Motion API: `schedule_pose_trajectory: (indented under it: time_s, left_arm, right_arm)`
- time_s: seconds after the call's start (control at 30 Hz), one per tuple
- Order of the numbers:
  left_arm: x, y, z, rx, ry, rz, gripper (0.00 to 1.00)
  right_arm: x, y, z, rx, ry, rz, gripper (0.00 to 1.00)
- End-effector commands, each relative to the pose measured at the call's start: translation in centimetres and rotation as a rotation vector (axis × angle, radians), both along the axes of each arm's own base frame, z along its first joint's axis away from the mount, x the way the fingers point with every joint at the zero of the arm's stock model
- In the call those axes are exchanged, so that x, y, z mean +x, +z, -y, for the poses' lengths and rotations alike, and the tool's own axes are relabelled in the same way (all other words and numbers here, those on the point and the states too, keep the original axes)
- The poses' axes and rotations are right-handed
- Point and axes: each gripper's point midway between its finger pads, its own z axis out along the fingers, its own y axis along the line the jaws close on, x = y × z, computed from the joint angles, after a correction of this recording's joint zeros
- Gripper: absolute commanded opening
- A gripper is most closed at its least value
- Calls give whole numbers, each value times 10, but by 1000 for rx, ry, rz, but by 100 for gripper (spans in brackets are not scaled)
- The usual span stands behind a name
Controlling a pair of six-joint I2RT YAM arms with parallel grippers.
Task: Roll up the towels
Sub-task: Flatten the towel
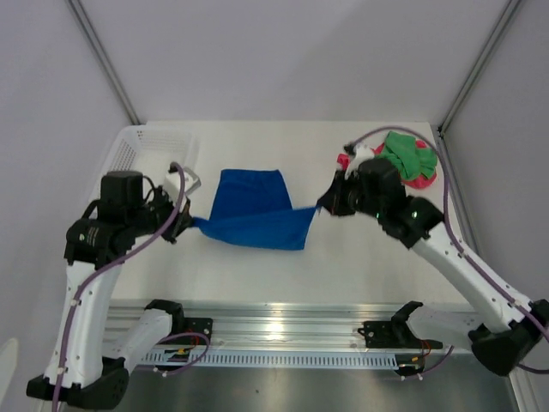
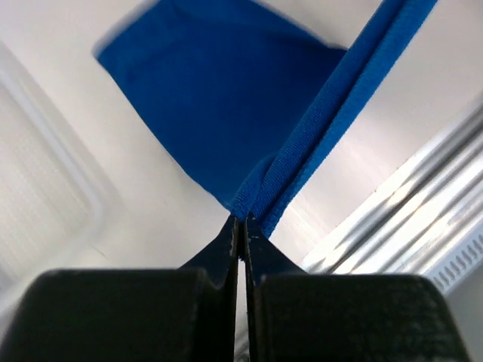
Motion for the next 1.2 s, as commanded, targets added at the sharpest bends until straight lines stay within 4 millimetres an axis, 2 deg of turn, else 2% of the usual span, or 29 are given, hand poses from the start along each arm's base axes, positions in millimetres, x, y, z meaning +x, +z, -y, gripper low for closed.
schedule_pose_trajectory:
  time_s: [0.0, 0.03, 0.07, 0.1, 0.13, 0.17, 0.2, 0.23, 0.27, 0.3, 0.33, 0.37, 0.43, 0.47, 0.53, 0.57, 0.6, 0.67, 0.77, 1.0, 1.17]
  left_arm:
    - [73, 55, -15, 17, 166, 151, 1]
    - [85, 111, -13, -44, 197, 272, 1]
    - [98, 125, -11, -67, 215, 290, 1]
    - [124, 128, -7, -81, 232, 268, 1]
    - [129, 167, -5, -125, 241, 352, 1]
    - [132, 203, -3, -183, 261, 421, 1]
    - [153, 207, -2, -194, 283, 423, 1]
    - [153, 239, -4, -226, 299, 502, 1]
    - [153, 261, -6, -255, 317, 558, 1]
    - [161, 267, -9, -259, 339, 583, 1]
    - [163, 288, -10, -275, 339, 658, 1]
    - [166, 294, -11, -278, 345, 686, 1]
    - [176, 309, -17, -274, 371, 759, 1]
    - [181, 311, -18, -270, 380, 772, 1]
    - [191, 317, -24, -252, 404, 805, 0]
    - [193, 324, -25, -255, 411, 834, 1]
    - [198, 323, -26, -247, 417, 838, 1]
    - [199, 336, -28, -250, 420, 884, 1]
    - [200, 343, -28, -255, 419, 914, 1]
    - [202, 345, -29, -253, 421, 927, 1]
    - [193, 350, -28, -263, 410, 937, 1]
  right_arm:
    - [87, 103, 40, -31, -94, 271, 0]
    - [126, 104, 41, -71, -124, 273, 0]
    - [147, 126, 44, -92, -155, 329, 0]
    - [157, 202, 46, -42, -183, 492, 0]
    - [170, 224, 46, -50, -190, 554, 0]
    - [203, 218, 43, -70, -215, 548, 0]
    - [199, 278, 52, -10, -263, 683, 0]
    - [207, 292, 56, 1, -293, 720, 0]
    - [226, 297, 60, 17, -327, 754, 0]
    - [227, 315, 67, 44, -367, 805, 0]
    - [229, 325, 72, 62, -389, 840, 0]
    - [224, 354, 84, 112, -433, 935, 0]
    - [223, 376, 100, 163, -500, 1015, 0]
    - [223, 383, 110, 171, -530, 1039, 0]
    - [227, 388, 115, 167, -556, 1068, 0]
    - [224, 397, 117, 169, -561, 1103, 0]
    - [230, 394, 116, 143, -559, 1112, 0]
    - [230, 400, 116, 136, -555, 1138, 0]
    - [236, 397, 116, 109, -555, 1152, 0]
    - [243, 389, 118, 74, -550, 1142, 0]
    - [239, 390, 125, 35, -555, 1144, 0]
